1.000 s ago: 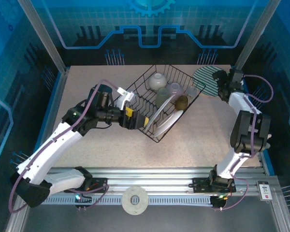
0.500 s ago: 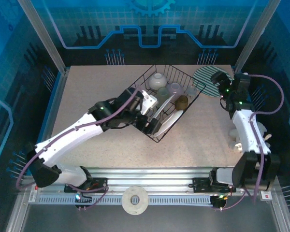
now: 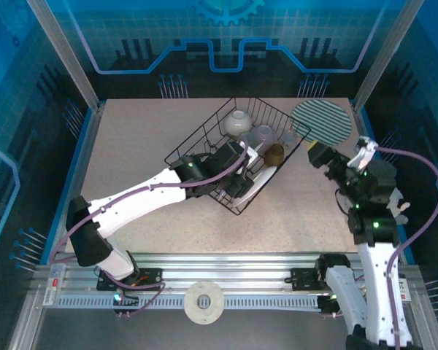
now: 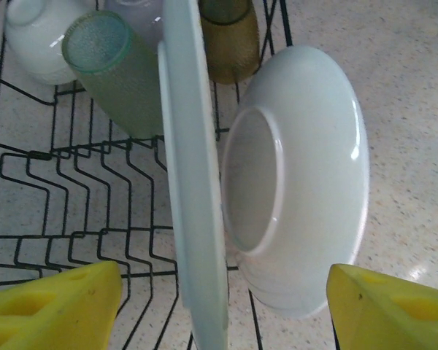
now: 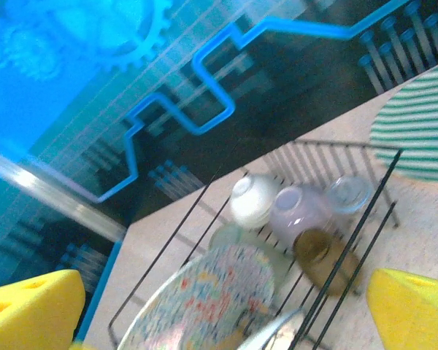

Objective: Unload the mixed dishes from the dish rack

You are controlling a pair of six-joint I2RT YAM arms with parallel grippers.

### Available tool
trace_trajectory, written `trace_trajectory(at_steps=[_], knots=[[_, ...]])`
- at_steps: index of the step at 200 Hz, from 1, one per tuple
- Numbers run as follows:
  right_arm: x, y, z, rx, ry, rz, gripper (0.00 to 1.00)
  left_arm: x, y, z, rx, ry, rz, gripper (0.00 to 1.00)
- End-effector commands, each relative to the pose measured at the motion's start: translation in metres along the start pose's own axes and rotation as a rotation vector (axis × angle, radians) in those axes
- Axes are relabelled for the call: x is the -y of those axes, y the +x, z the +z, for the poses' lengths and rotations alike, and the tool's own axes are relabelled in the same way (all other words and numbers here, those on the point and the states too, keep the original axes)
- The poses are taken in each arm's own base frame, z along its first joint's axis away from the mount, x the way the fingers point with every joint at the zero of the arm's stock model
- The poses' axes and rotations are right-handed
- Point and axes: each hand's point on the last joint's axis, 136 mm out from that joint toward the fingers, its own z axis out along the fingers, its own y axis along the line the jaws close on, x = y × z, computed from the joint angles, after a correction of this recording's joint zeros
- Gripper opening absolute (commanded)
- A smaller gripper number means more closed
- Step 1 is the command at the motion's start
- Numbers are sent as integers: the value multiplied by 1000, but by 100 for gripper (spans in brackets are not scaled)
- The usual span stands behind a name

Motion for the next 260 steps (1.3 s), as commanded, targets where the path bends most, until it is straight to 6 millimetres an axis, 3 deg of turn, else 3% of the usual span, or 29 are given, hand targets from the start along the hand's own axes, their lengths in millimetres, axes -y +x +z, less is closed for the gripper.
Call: trace_trajectory(at_steps=[1,23,41,86,131,173,218,260], knots=[[-17,45,-19,-151,-128,-15,100,-10,-16,-1,48,-91,5,72],[-24,58,-44,-163,-152,-67,100,-13,-18,3,51,-121,4,65],[-29,64,-53,-172,-185,-93,100,-14,-21,7,51,-142,5,60],[-35,88,-46,-262,-307,-6,100,-9,-23,15,28,-155,4,42],[-33,103,-56,-289,-322,-6,100,-9,-19,15,17,-160,1,28],[-35,104,-60,-278,-332,15,100,-8,-18,20,4,-166,7,18],[-35,105,-59,-281,-341,25,100,-6,-19,17,-1,-147,-5,0],[-33,104,-56,-270,-339,33,100,-8,-24,4,4,-158,-2,0]])
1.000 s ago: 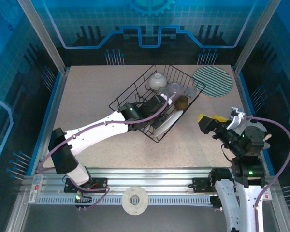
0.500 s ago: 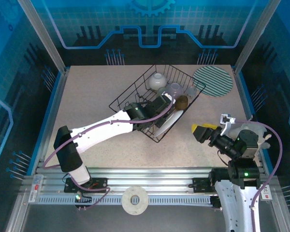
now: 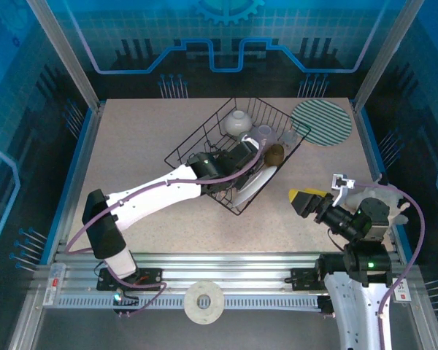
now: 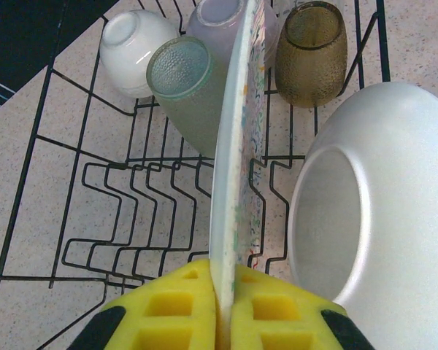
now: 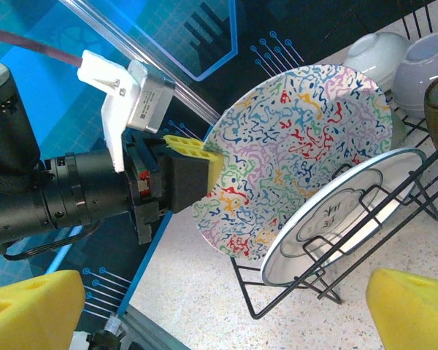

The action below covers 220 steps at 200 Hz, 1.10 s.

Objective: Unload the mixed dishes from the dish rack

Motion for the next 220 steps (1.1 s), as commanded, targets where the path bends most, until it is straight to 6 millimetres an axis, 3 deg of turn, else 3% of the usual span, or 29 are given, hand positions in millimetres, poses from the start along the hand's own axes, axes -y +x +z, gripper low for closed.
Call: trace_trajectory(at_steps=[1,57,176,198,220], knots=[[-5,2,0,-2,-30,-4,100,10,-8,-14,5,52,-3,0],[2,-5,1,36,4,-19,100,-17,-27,-56,74,-12,-20,0],[-4,-15,11,42,-45,-19,100,-77,-59,-144,298,-70,-122,0],[-7,-17,14,42,-66,-12,100,-87,-60,-154,325,-28,-189,0],[-9,-19,17,38,-84,-3,100,-97,-59,-162,347,123,-321,0]])
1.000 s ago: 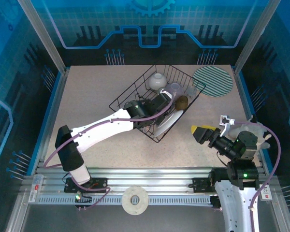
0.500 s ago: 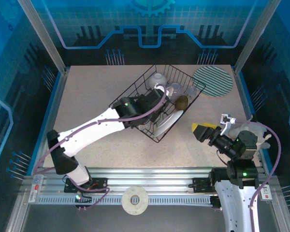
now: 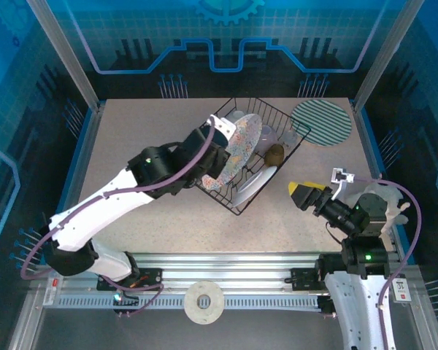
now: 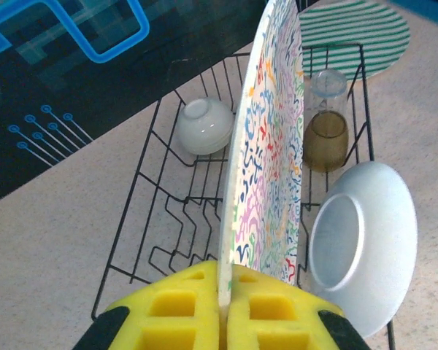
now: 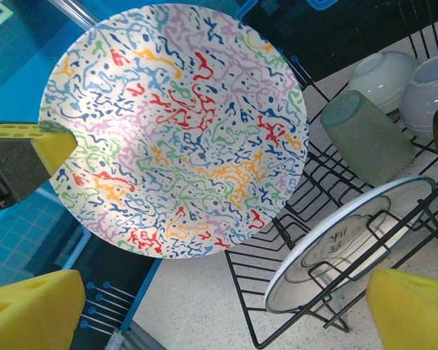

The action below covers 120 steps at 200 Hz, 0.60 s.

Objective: Unload the mixed dishes from the dish rack

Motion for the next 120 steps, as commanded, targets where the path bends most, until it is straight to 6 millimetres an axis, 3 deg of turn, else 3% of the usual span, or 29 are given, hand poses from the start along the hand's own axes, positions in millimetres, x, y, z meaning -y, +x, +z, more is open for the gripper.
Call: trace_trajectory(at_steps=[1,60,89,120], knots=[[-9,-4,4,3,-54,-6,100,-21,-28,-27,118,128,-217,0],[-17,-11,20,-17,-111,40,100,-49,-33,-32,105,591,-671,0],[-19,-13,32,-35,-120,72,100,-51,-37,-25,92,820,-851,0],[-26,-19,46,-38,-147,100,100,-46,-30,-16,69,912,-899,0]])
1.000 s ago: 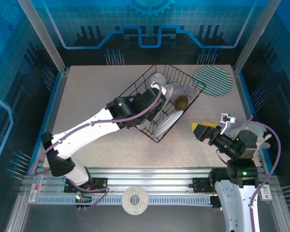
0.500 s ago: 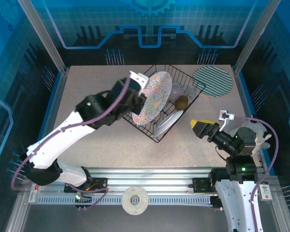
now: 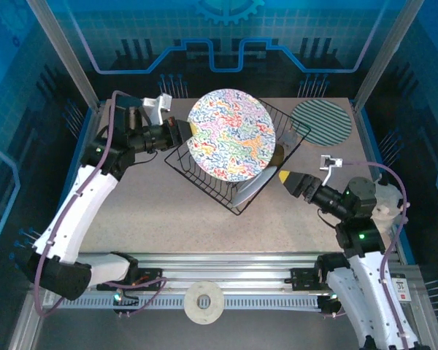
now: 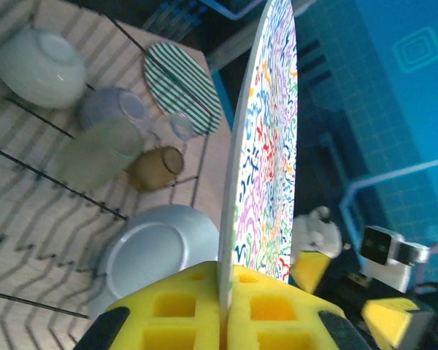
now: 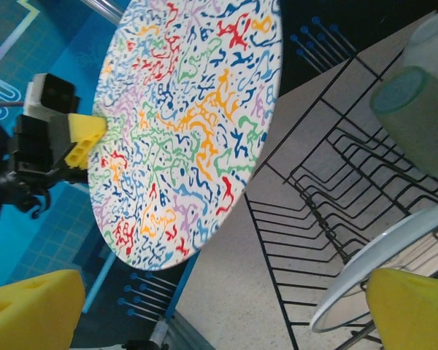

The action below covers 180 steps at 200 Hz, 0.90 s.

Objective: Unload the mixed dishes from the dish rack

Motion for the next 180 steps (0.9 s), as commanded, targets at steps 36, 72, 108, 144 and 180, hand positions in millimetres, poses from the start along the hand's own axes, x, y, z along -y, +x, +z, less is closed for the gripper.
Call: trace_trajectory(at_steps=[36,72,108,144,180], knots=[[-20,-19,26,23,-49,26,99,42,10,3,-87,320,-82,0],[-26,-25,37,36,-75,69,91,33,17,6,-96,316,-90,0],[-37,-27,35,48,-80,74,79,24,23,10,-105,297,-90,0],[-41,-29,31,61,-73,90,67,13,27,15,-107,265,-90,0],[-38,-27,32,60,-64,116,54,7,29,17,-110,252,-89,0]])
